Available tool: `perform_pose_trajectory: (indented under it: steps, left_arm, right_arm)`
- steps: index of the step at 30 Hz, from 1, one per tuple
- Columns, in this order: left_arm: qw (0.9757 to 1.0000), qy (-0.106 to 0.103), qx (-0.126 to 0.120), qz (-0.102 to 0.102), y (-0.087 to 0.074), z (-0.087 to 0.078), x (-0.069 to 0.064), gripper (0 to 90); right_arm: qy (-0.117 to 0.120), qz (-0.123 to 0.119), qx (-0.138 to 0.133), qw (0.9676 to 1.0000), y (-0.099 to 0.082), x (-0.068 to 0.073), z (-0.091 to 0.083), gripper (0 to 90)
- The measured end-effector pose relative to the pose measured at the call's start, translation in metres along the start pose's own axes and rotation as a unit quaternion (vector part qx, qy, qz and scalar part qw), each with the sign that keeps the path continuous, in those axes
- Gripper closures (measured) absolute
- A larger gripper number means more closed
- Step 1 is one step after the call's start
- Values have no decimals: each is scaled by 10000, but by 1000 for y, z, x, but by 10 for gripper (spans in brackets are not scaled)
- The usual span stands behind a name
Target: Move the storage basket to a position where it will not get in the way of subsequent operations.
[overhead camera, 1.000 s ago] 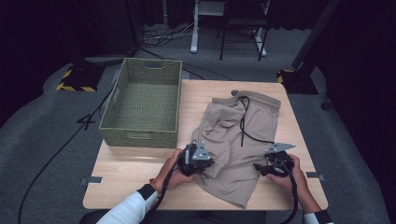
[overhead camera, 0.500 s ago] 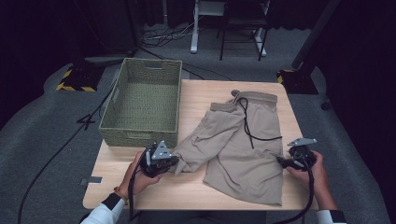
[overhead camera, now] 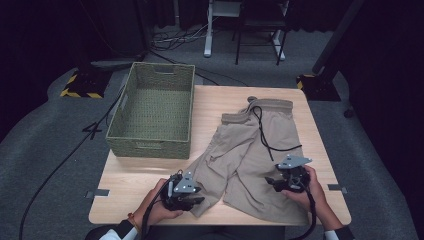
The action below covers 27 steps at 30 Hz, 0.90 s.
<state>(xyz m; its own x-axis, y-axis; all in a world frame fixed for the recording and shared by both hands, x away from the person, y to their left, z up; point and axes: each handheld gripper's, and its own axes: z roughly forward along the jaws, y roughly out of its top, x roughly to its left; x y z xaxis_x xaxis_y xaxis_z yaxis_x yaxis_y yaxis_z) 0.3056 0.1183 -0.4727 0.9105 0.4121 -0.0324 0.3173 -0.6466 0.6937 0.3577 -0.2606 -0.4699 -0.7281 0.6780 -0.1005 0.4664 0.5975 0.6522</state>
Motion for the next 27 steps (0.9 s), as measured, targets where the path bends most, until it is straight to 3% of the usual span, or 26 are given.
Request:
perform_pose_trajectory:
  steps: [2,5,8,10,12,14,16,18,20,23,27]
  left_arm:
    - [9997,-115,-213,-61,4,-5,4,483]
    - [9989,51,-414,-206,10,-8,11,356]
    - [9977,284,-347,-514,13,1,24,305]
    - [9970,311,-258,-663,14,10,33,321]
    - [9970,384,-71,-665,15,19,36,436]
    - [9974,457,147,-532,15,27,39,567]
    - [9974,418,225,-551,14,32,41,690]
    - [9978,444,269,-423,13,34,40,802]
    - [9981,427,251,-353,11,33,39,894]
    - [9980,535,144,-315,11,27,38,900]
    - [9963,639,-300,-500,10,7,43,900]
  right_arm:
    - [123,53,79,9999,1,2,9,358]
    - [94,176,196,9996,-3,-2,17,355]
    - [85,318,188,9993,-5,-7,18,351]
    - [89,366,200,9991,-6,-9,18,348]
    - [81,416,247,9988,-7,-12,17,342]
    - [-9,444,330,9985,-9,-18,14,349]
    - [-17,553,383,9977,-14,-26,10,349]
    - [-69,686,401,9968,-20,-33,6,347]
    - [-242,722,427,9962,-24,-40,3,347]
    - [-434,786,463,9949,-28,-48,-1,352]
    - [-565,936,547,9925,-33,-59,-5,353]
